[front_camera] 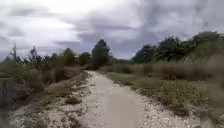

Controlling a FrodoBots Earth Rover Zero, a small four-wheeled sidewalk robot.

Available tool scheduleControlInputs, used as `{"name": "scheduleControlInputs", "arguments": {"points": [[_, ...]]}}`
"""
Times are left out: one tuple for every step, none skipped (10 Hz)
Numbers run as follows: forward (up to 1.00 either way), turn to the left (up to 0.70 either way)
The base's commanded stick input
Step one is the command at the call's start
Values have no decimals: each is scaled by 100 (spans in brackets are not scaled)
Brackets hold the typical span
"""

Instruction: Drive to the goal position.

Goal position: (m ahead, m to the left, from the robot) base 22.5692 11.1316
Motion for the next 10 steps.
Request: {"name": "scheduleControlInputs", "arguments": {"points": [[85, 0], [85, 0], [85, 0], [85, 0], [85, 0], [85, 0], [85, 0], [85, 0], [85, 0], [85, 15]]}}
